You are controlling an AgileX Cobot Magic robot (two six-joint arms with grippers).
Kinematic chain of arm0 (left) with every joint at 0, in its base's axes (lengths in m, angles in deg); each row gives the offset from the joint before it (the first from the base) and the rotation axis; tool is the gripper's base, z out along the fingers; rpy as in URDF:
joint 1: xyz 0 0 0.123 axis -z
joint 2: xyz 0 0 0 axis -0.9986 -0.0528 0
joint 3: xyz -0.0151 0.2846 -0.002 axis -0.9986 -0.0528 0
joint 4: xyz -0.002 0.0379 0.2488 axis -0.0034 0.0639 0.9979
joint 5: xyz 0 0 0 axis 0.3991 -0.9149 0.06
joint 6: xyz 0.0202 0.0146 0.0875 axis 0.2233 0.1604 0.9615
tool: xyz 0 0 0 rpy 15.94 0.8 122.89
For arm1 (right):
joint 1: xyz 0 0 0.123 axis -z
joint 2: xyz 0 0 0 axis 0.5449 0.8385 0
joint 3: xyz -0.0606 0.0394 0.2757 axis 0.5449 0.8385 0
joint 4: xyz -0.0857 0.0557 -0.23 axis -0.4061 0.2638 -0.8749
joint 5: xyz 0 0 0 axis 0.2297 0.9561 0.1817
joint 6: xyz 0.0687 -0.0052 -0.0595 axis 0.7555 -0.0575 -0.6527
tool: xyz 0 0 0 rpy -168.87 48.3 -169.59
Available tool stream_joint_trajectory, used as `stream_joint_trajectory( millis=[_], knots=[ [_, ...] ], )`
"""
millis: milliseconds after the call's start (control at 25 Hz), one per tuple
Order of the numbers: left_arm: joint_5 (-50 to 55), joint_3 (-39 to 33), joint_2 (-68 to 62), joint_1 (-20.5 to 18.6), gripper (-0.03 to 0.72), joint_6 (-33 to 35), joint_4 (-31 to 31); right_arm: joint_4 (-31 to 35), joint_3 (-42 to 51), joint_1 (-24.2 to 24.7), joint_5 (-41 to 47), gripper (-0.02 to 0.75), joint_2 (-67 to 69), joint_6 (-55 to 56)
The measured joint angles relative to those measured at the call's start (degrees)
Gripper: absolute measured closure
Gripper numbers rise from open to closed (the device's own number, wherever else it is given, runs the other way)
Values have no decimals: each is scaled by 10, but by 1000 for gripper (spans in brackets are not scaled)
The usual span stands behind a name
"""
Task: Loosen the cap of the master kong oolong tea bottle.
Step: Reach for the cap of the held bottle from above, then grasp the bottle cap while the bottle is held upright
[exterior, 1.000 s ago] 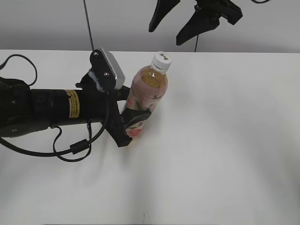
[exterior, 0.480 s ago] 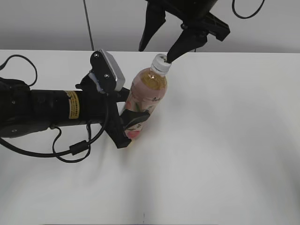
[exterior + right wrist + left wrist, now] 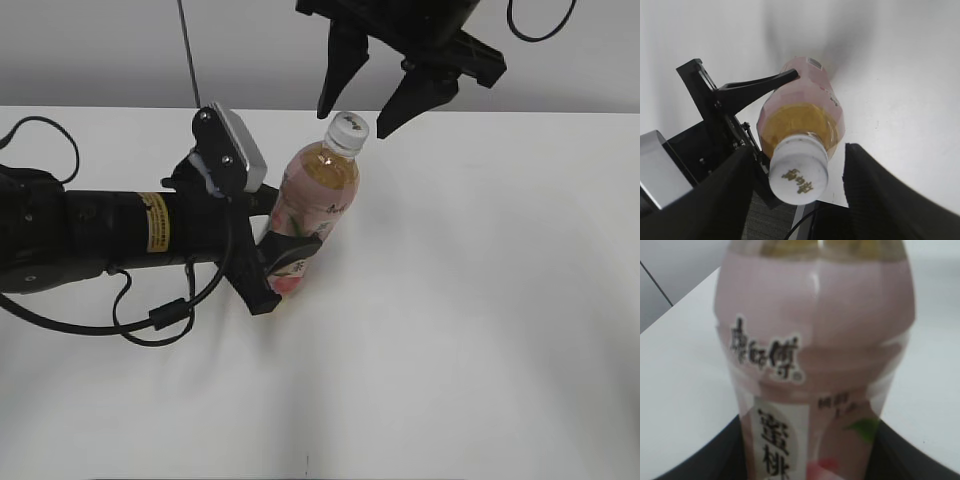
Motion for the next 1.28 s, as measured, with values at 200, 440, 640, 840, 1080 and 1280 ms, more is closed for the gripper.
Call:
stream_joint_trajectory(
  millis=[200, 440, 640, 840, 1080, 1280],
  knots=[
    [0, 0, 0, 0, 316, 0, 0, -1, 0, 0, 0, 304, 0, 0],
    [0, 0, 0, 0, 316, 0, 0, 17, 0, 0, 0, 314, 6, 1],
    [0, 0, 0, 0, 316, 0, 0, 17, 1, 0, 1, 394, 6, -2],
    [0, 0, 0, 0, 316, 0, -1, 12, 1, 0, 3, 461, 6, -9],
    [0, 0, 0, 0, 316, 0, -1, 15, 1, 0, 3, 461, 6, -94],
    [0, 0, 1, 0, 316, 0, -1, 19, 1, 0, 3, 461, 6, -290]
  ],
)
